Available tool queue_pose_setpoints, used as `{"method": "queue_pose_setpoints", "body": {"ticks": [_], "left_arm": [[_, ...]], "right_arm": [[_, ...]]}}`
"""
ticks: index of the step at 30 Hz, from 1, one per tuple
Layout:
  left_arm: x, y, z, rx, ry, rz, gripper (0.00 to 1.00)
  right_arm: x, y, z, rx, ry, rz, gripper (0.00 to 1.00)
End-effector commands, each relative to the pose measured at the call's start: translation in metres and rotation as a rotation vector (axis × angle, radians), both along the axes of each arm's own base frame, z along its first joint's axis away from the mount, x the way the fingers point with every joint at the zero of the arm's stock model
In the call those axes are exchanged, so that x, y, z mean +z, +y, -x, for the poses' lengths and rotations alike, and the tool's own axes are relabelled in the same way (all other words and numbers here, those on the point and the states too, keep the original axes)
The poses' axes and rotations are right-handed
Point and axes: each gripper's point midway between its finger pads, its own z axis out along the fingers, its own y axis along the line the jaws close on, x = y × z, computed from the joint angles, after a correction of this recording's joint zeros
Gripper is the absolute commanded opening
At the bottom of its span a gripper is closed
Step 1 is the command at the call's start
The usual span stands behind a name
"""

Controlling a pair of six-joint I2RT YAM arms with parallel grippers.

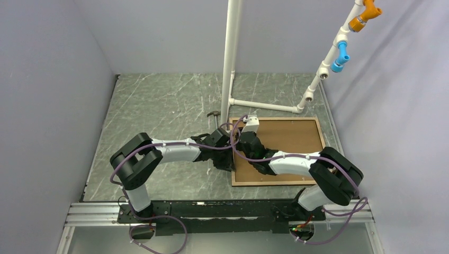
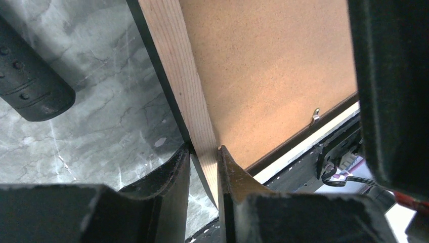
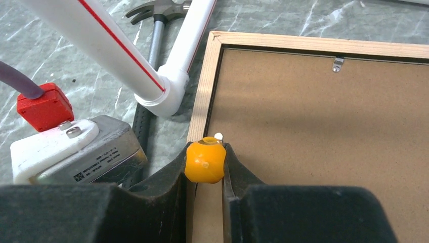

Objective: Take the photo out of the frame

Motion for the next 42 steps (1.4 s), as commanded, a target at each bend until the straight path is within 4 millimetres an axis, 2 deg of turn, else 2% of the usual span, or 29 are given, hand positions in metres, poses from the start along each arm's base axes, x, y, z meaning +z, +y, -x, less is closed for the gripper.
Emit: {"method": "queue_pose_setpoints", "body": {"ticks": [1, 7, 11, 13, 15, 17, 21, 24, 27, 30, 32, 34, 38, 42], "left_arm": [[-0.031, 0.016, 0.013, -0.016, 0.034, -0.087, 0.0], [-0.029, 0.014, 0.012, -0.019, 0.03, -0.078, 0.0], [-0.025, 0.013, 0.01, -0.027, 0.01, -0.069, 0.02], [-0.017, 0.011, 0.009, -0.032, -0.011, -0.047, 0.13], [-0.004, 0.008, 0.006, -0.047, -0.048, -0.006, 0.34], [0.01, 0.002, 0.002, -0.073, -0.093, 0.046, 0.48], [0.038, -0.006, -0.008, -0.102, -0.178, 0.133, 0.66], [0.056, -0.005, -0.019, -0.093, -0.229, 0.178, 0.71], [0.066, -0.002, -0.025, -0.074, -0.248, 0.195, 0.73], [0.06, 0.001, -0.026, -0.069, -0.226, 0.17, 0.72], [0.053, 0.0, -0.027, -0.08, -0.204, 0.145, 0.67], [0.048, -0.004, -0.027, -0.107, -0.187, 0.142, 0.58], [0.045, -0.008, -0.039, -0.109, -0.188, 0.124, 0.55], [0.04, -0.004, -0.056, -0.09, -0.206, 0.089, 0.56]], "right_arm": [[0.015, -0.015, -0.01, -0.093, -0.059, -0.016, 0.0], [0.04, -0.024, -0.007, -0.105, -0.077, -0.072, 0.0], [0.044, -0.041, -0.002, -0.124, -0.032, -0.056, 0.0], [0.047, -0.047, 0.004, -0.089, -0.005, -0.092, 0.0], [0.05, -0.049, 0.016, -0.011, 0.025, -0.139, 0.0], [0.05, -0.052, 0.028, 0.049, 0.068, -0.173, 0.0], [0.058, -0.068, 0.041, 0.085, 0.13, -0.25, 0.0], [0.069, -0.078, 0.044, 0.075, 0.157, -0.301, 0.0], [0.073, -0.098, 0.033, 0.007, 0.153, -0.327, 0.0], [0.067, -0.118, 0.008, -0.054, 0.173, -0.41, 0.0], [0.066, -0.132, -0.013, -0.078, 0.168, -0.492, 0.0], [0.06, -0.146, -0.031, -0.117, 0.167, -0.535, 0.0], [0.045, -0.169, -0.059, -0.196, 0.167, -0.574, 0.0], [0.037, -0.176, -0.076, -0.224, 0.144, -0.624, 0.0]]}}
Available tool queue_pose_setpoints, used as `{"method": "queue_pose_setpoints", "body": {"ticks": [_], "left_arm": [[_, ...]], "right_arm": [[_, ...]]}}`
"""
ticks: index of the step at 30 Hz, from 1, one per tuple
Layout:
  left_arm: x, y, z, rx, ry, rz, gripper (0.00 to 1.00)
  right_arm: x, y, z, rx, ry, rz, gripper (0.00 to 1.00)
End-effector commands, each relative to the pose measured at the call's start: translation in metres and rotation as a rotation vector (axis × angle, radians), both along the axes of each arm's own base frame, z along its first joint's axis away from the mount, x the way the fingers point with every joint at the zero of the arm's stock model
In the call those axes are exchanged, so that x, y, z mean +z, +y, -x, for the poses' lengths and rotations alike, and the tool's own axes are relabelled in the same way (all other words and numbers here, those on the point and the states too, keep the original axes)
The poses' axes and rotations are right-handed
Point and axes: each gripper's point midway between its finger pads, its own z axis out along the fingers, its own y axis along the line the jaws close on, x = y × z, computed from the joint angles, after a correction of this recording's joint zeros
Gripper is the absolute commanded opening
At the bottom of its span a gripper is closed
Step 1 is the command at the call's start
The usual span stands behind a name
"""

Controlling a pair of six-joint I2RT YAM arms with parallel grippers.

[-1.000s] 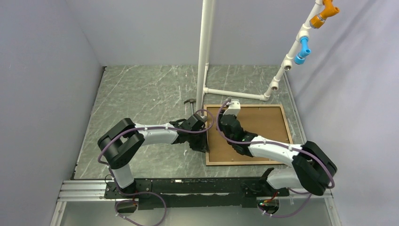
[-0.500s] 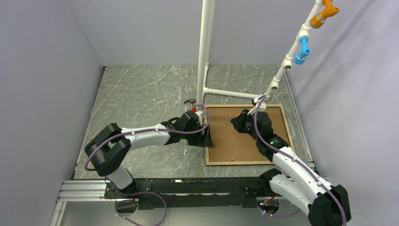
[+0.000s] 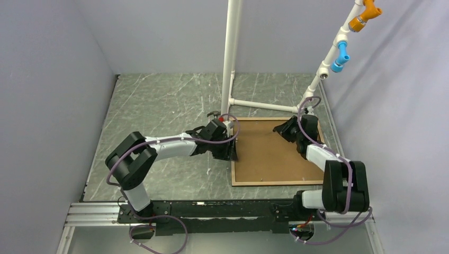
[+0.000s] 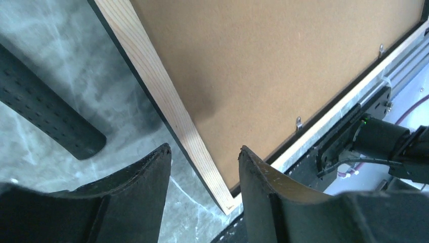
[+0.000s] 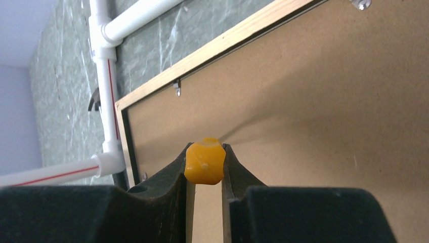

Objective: Take the photo out of the frame

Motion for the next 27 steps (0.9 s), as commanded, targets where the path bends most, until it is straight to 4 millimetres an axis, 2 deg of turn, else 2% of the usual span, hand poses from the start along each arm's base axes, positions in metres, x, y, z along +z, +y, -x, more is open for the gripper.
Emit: {"method": "queue_pose_setpoints", "body": {"ticks": [1, 6, 10, 15, 18, 27], "left_arm": [[0.009, -0.004, -0.025, -0.002, -0.05, 0.006, 0.55], [-0.006, -0.006, -0.031, 0.0, -0.007, -0.007, 0.54], [-0.017, -0.006, -0.031, -0.001, 0.013, -0.03, 0.51], [-0.022, -0.006, -0.033, -0.003, 0.02, -0.043, 0.42], [-0.024, -0.001, -0.033, 0.017, 0.011, -0.047, 0.38], [-0.026, 0.007, -0.029, 0.09, -0.004, -0.034, 0.31]], "right_arm": [[0.043, 0.002, -0.042, -0.009, -0.195, -0.082, 0.0], [0.039, -0.004, -0.055, -0.057, -0.224, -0.096, 0.0], [0.037, -0.001, -0.065, -0.049, -0.255, -0.123, 0.0], [0.027, 0.002, -0.077, -0.029, -0.244, -0.138, 0.0], [0.022, 0.009, -0.077, 0.007, -0.246, -0.17, 0.0], [0.006, 0.013, -0.077, 0.023, -0.24, -0.181, 0.0]]}}
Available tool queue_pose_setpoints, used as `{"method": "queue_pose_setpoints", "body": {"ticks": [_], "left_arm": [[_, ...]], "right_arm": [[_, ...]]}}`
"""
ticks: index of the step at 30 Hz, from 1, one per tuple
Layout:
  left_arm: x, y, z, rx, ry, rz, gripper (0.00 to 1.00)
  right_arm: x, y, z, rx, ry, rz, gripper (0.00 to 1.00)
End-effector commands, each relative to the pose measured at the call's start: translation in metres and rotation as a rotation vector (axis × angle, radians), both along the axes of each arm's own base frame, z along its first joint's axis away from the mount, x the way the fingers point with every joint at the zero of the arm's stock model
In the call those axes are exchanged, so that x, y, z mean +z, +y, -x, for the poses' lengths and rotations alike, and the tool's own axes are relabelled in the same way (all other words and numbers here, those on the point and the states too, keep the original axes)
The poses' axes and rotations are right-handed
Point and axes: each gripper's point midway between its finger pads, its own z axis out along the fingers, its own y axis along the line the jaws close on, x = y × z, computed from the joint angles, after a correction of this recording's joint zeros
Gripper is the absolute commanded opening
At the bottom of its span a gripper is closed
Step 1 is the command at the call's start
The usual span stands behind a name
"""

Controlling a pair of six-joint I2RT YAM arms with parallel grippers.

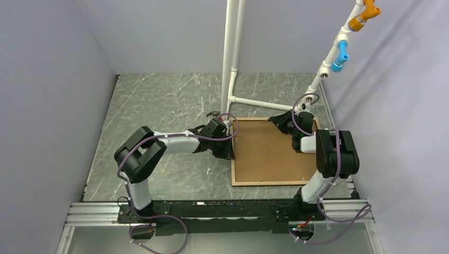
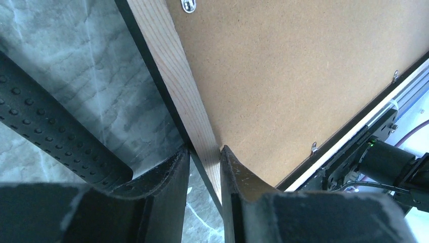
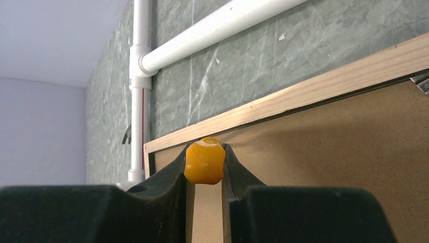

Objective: Take the photo out of the frame

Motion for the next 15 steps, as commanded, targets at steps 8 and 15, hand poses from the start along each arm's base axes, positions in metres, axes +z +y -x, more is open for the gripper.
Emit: {"method": "queue_pose_setpoints", "body": {"ticks": [8, 15], "left_arm": [[-0.005, 0.002, 0.003, 0.045, -0.053, -0.026, 0.32], [-0.006, -0.002, 0.002, 0.046, -0.049, -0.045, 0.31]], "right_arm": [[0.014, 0.004, -0.018, 0.025, -0.104, -0.012, 0.0], [0.012, 0.024, -0.015, 0.116, -0.125, -0.052, 0.0]]}}
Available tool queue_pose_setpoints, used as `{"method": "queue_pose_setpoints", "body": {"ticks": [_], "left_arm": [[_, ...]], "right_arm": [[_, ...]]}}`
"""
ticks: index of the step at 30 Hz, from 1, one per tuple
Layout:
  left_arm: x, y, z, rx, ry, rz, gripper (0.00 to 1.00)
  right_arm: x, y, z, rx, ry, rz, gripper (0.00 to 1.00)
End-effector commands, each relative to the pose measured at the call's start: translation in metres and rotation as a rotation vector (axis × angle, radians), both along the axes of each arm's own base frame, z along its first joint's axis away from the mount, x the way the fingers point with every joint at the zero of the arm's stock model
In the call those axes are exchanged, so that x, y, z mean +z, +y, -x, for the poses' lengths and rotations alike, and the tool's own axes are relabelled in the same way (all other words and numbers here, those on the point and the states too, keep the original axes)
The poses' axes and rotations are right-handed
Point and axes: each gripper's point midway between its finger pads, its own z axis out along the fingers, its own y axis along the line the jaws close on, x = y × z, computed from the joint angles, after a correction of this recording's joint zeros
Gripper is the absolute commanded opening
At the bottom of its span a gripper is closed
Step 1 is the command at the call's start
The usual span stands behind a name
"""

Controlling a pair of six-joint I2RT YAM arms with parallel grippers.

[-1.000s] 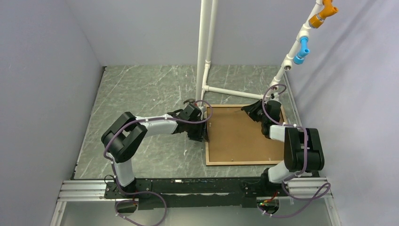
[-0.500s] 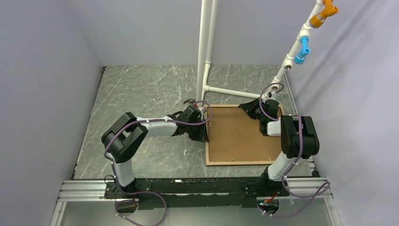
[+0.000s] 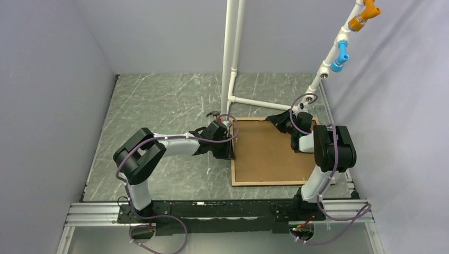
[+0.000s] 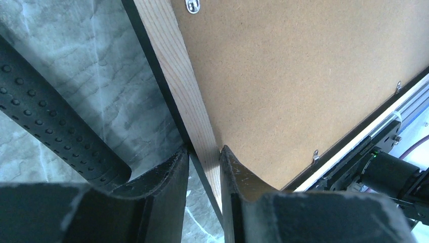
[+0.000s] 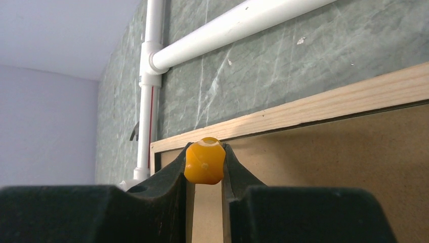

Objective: Take the photo out of the frame

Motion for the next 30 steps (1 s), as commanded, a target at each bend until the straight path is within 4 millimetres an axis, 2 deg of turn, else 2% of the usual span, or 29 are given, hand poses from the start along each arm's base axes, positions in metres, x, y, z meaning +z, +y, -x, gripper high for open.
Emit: {"method": "queue_pose_setpoints", "body": {"ticks": [1, 11, 13, 19, 23, 26, 28, 29, 30], "left_arm": [[-0.004, 0.0, -0.001, 0.007, -0.017, -0.043, 0.31], [-0.006, 0.001, 0.001, 0.011, -0.011, -0.041, 0.31], [-0.005, 0.0, 0.0, 0.01, -0.013, -0.043, 0.31], [-0.001, -0.001, 0.0, 0.005, -0.031, -0.048, 0.31], [0.005, -0.001, -0.002, -0.003, -0.06, -0.064, 0.3], [0.015, -0.001, -0.003, -0.017, -0.093, -0.077, 0.4], [0.021, -0.001, -0.003, -0.023, -0.114, -0.07, 0.49], [0.021, 0.0, -0.002, -0.026, -0.115, -0.068, 0.52], [0.022, 0.0, -0.001, -0.029, -0.116, -0.065, 0.54]], "right_arm": [[0.015, 0.016, -0.007, 0.078, -0.088, -0.026, 0.0], [0.007, 0.029, -0.005, 0.13, -0.065, -0.016, 0.0], [0.005, 0.039, 0.002, 0.154, -0.055, -0.009, 0.0], [0.014, 0.04, 0.007, 0.159, -0.048, 0.039, 0.0], [0.044, 0.038, 0.005, 0.153, -0.088, 0.101, 0.0], [0.071, 0.026, 0.004, 0.11, -0.117, 0.184, 0.0], [0.094, 0.014, 0.004, 0.061, -0.149, 0.251, 0.0], [0.096, 0.008, 0.004, 0.038, -0.142, 0.281, 0.0], [0.108, -0.001, 0.004, 0.004, -0.157, 0.313, 0.0]]}}
